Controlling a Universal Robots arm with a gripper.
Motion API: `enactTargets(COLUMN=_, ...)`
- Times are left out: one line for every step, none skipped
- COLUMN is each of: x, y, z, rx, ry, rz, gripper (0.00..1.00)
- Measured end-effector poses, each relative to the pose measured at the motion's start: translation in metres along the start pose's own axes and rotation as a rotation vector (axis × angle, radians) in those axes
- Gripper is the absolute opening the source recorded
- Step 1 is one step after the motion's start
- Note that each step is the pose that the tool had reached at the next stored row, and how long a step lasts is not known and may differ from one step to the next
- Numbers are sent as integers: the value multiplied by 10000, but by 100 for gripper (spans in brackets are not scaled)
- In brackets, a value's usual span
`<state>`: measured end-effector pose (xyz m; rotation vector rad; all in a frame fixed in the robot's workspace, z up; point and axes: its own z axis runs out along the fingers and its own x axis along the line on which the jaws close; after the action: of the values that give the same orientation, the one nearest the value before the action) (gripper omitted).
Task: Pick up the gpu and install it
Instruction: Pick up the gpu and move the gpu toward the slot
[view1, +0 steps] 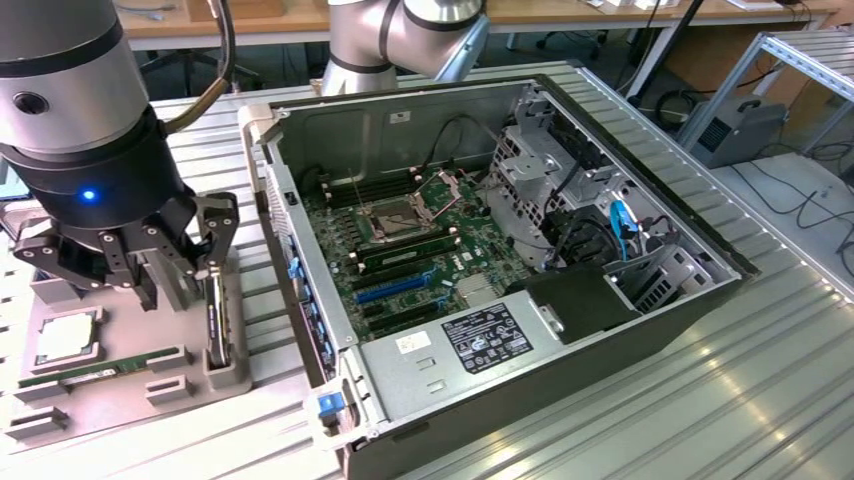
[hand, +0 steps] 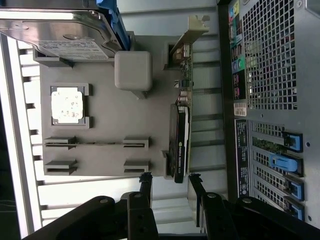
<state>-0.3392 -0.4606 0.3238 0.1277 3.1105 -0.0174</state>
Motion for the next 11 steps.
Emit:
enactTargets(x=0, y=0, z=3, rx=0, ry=0, rz=0, gripper=42)
enactTargets(x=0, y=0, z=6, rx=-1, ry=0, rz=0, gripper=42)
enactTargets(x=0, y=0, z=10, rx=0, ry=0, rz=0, gripper=42)
enactTargets(x=0, y=0, z=13, rx=0, ry=0, rz=0, gripper=42)
enactTargets(x=0, y=0, z=16, rx=-1, ry=0, rz=0, gripper=42)
enactTargets(x=0, y=0, z=19, rx=-1, ry=-1, rz=0, gripper=42)
enactTargets(x=0, y=0, z=22, rx=0, ry=-1, rz=0, gripper=42)
enactTargets(x=1, y=0, z=24, rx=0, ry=0, rz=0, gripper=42)
enactTargets(x=1, y=0, z=27, rx=-1, ry=0, rz=0, gripper=42)
enactTargets(x=1, y=0, z=30, rx=-1, ry=-1, rz=0, gripper=42)
enactTargets(x=1, y=0, z=33, rx=0, ry=0, rz=0, gripper=42)
